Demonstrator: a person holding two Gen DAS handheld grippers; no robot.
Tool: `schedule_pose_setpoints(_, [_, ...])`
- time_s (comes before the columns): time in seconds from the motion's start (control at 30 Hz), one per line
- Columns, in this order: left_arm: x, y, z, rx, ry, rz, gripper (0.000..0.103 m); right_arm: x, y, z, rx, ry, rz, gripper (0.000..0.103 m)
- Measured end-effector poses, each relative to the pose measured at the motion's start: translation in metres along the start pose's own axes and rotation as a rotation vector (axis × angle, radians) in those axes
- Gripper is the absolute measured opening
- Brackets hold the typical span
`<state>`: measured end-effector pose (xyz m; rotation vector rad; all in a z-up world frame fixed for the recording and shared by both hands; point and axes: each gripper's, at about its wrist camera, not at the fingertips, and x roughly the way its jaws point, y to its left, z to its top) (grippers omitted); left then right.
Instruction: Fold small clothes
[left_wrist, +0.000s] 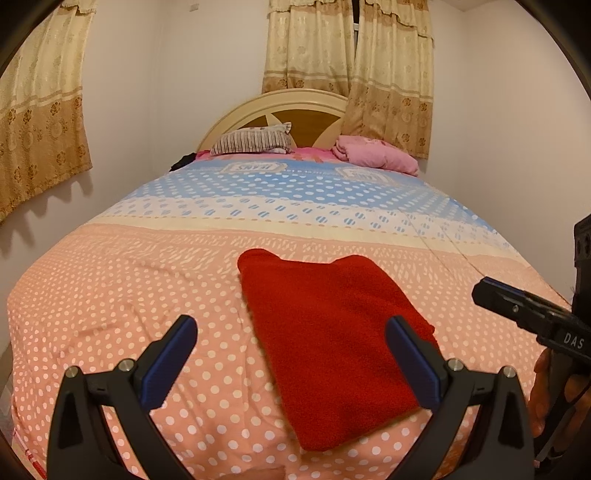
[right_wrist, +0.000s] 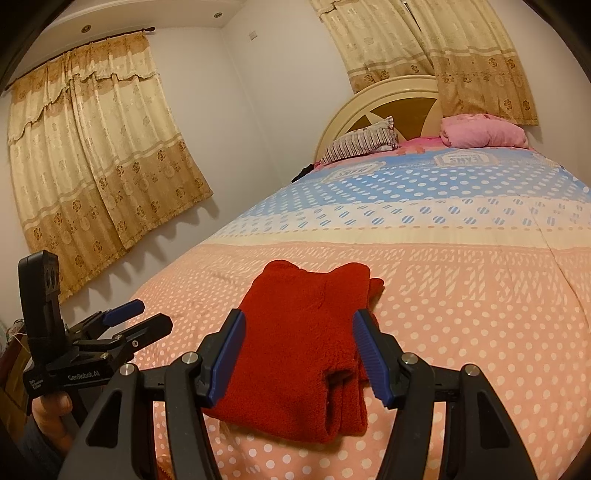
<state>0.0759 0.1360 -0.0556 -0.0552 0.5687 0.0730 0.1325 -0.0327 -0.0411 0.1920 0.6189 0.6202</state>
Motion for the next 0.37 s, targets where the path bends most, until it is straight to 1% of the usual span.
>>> schedule_pose_setpoints(0.1, [-0.0003,0.0008,0.0002,0.007,-0.009,0.022,0.103,0.0021,0.0022,-0.0023,-0.006,0.008,0.003,0.062])
schedule_pose_setpoints(0.2, [-0.0038,0.0036,-0.0007,0.014,-0.042,0.046,0.103,0.0037,0.0029,-0.0041,-0.007,0.016,0.003,0.062])
schedule_pose_setpoints(0.37, [-0.005,0.0047,0.0001,0.032,-0.054,0.04,0.103,0.0065,0.0037,-0.0064,-0.008,0.026,0.004,0.062])
